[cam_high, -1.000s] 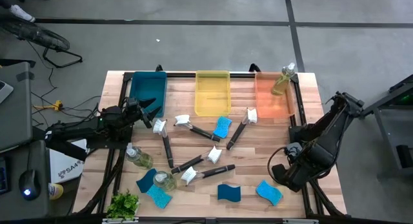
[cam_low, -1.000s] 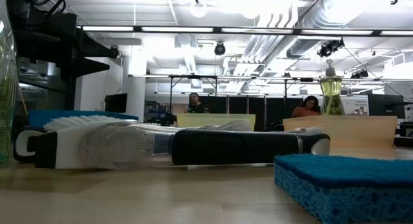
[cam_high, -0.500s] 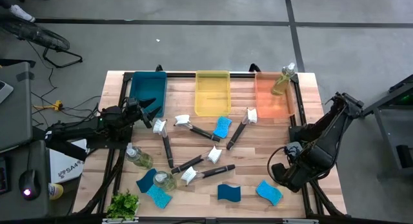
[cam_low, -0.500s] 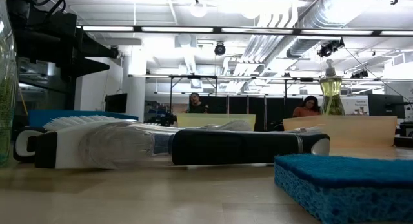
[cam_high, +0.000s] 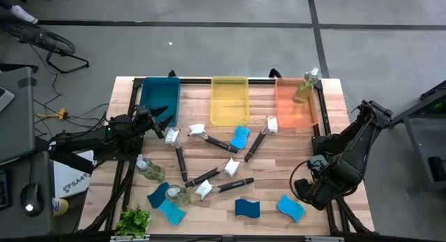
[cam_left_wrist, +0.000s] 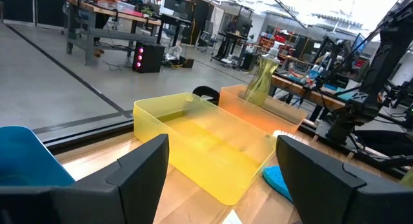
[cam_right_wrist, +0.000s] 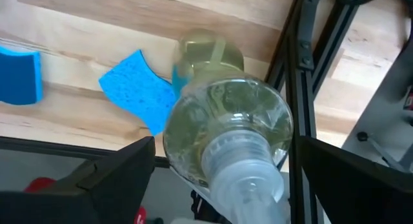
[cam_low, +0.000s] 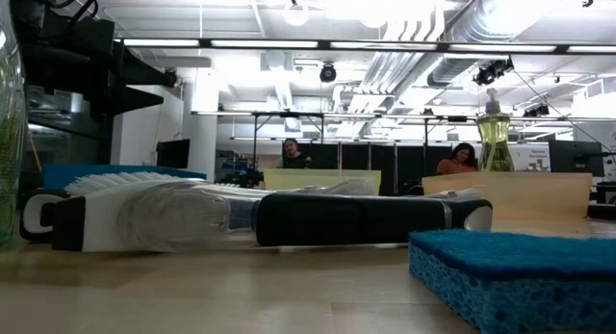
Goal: Pick & Place Kitchen Sink Supplies
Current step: Put the green dishwashing liquid dispenser into the orange bin
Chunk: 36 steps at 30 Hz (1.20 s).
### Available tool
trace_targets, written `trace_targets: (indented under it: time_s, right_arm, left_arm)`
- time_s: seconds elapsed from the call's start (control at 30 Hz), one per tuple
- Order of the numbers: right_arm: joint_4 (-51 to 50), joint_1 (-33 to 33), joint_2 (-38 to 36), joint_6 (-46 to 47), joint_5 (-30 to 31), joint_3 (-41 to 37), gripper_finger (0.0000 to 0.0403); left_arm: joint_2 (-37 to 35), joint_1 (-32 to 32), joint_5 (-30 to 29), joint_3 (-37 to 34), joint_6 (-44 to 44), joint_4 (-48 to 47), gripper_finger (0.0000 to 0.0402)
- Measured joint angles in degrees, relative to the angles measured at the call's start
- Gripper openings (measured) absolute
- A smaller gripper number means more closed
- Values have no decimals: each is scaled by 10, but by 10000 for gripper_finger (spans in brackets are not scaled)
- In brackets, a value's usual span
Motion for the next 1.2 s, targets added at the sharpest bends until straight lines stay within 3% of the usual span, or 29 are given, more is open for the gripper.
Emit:
trace_targets:
  time_s: [0.5, 0.9, 1.2]
  right_arm:
    - [51, -8, -9, 1, -3, -39, 370]
    - [35, -9, -11, 0, -3, -39, 300]
    - [34, -9, -11, -3, -6, -39, 292]
  left_arm:
    - [0, 0, 0, 0, 0, 0, 280]
    - [0, 0, 0, 0, 0, 0, 280]
    - [0, 0, 0, 0, 0, 0, 280]
